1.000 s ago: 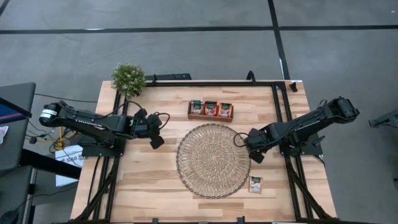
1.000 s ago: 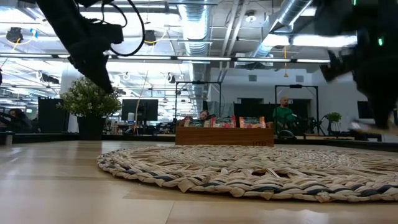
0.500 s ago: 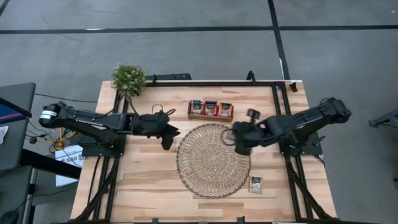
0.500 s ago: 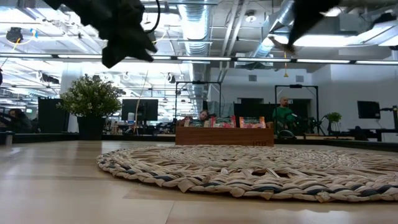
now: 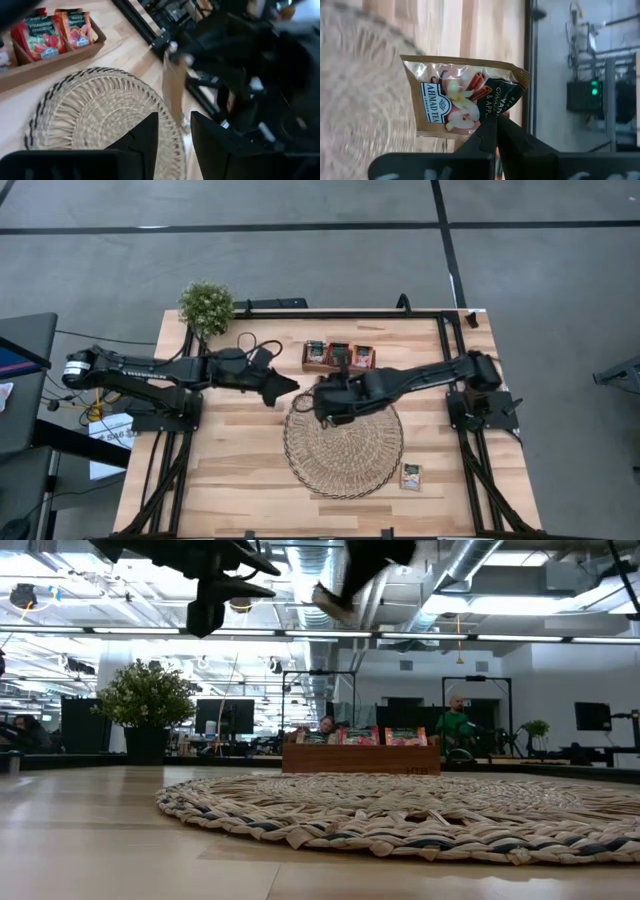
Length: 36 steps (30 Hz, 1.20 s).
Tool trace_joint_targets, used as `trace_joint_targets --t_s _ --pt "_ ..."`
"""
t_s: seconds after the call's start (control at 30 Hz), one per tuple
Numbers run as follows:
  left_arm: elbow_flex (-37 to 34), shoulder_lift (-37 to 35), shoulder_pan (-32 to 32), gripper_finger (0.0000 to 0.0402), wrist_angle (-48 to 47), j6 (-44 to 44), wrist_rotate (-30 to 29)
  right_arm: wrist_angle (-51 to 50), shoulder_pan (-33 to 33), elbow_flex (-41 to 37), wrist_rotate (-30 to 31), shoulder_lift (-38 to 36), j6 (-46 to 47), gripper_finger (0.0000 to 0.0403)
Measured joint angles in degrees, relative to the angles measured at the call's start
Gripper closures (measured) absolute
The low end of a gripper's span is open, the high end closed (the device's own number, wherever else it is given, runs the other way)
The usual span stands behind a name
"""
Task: Pick & Place Tea
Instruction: Put the brown tea bag into the left section of the wooden organizer
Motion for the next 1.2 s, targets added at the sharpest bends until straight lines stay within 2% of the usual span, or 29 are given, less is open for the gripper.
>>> trace_joint_targets --t_s 0.2,0.53,0.67,0.83,1.2 --pt "0.00 0.00 1.60 0.0296 2.96 -7.09 0.15 3.32 -0.09 7.31 -1.48 2.61 -4.41 0.0403" --pt "0.14 0.00 1.76 0.0296 6.42 -7.97 0.79 5.40 -0.56 7.94 -3.01 2.31 -5.99 0.0403" --pt "2.09 0.04 1.76 0.0296 5.25 -5.78 -0.45 5.18 -0.75 7.94 -3.11 2.31 -5.90 0.0403" --pt "5.43 0.02 1.76 0.0296 -0.95 -2.50 -3.42 3.53 -0.96 7.90 -3.41 2.33 -4.53 0.0403" --pt "9.31 2.96 1.76 0.0296 -4.36 -1.72 -2.73 3.67 -1.82 7.88 -3.70 2.33 -4.51 0.0403"
